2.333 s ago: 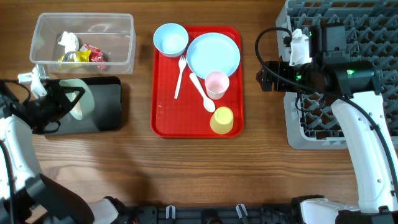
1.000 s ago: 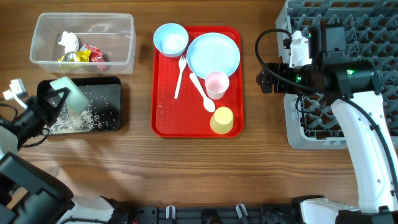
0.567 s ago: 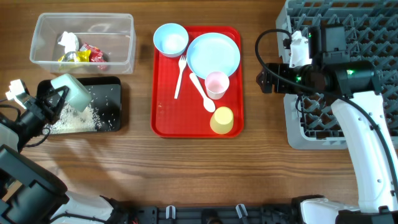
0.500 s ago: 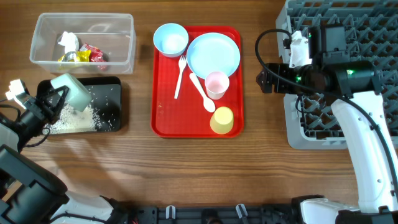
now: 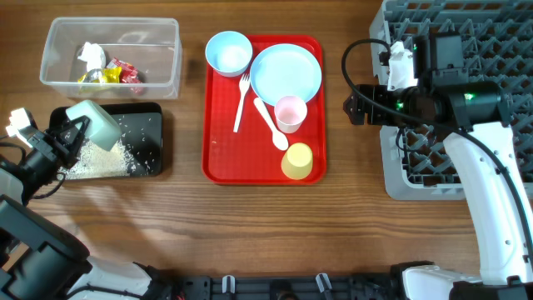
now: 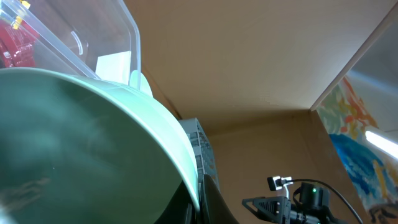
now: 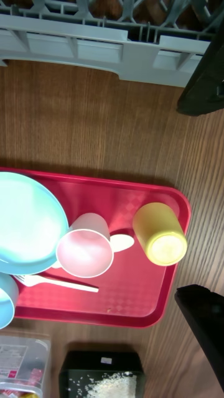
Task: Sort waste into correct bins and load items into the dishwasher rack
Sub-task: 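Tilt the green bowl to pour the rice onto the black tray, then carry the emptied green bowl back onto the red tray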
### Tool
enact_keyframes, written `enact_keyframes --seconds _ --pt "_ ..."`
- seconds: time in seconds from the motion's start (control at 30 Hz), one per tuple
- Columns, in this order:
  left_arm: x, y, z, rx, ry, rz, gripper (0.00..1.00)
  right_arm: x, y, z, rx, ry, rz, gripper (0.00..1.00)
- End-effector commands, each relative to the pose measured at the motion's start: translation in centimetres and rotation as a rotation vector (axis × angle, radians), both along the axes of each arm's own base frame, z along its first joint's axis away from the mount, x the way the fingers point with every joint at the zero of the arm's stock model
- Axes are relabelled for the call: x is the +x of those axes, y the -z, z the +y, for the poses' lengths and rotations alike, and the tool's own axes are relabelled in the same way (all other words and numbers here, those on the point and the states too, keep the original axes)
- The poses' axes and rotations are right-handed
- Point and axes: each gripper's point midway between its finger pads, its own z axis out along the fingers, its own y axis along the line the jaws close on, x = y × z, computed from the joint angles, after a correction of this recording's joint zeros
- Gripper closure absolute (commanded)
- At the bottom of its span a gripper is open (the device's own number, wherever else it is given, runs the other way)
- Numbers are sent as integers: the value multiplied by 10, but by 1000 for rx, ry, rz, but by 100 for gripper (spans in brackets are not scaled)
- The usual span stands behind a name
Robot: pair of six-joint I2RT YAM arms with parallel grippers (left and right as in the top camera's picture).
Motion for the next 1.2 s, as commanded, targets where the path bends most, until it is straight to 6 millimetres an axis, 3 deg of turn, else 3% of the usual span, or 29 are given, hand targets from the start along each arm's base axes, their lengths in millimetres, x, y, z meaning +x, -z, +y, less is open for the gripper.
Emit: enact_keyframes --seconds 0.0,0.27,0.7,0.93,1.17 --pt "-1 -3 2 -6 -1 -37 96 2 -3 1 -4 11 -4 8" --pt "-2 -3 10 -224 -23 140 96 2 -3 1 -4 11 -4 8" --pt "-5 -3 21 -266 -54 167 96 2 -3 1 -4 11 -4 8" --pt "-4 -6 17 -146 -42 74 96 2 -3 1 -4 11 -4 8" --pt "7 -27 -22 120 49 -37 96 2 -3 1 -4 11 -4 8"
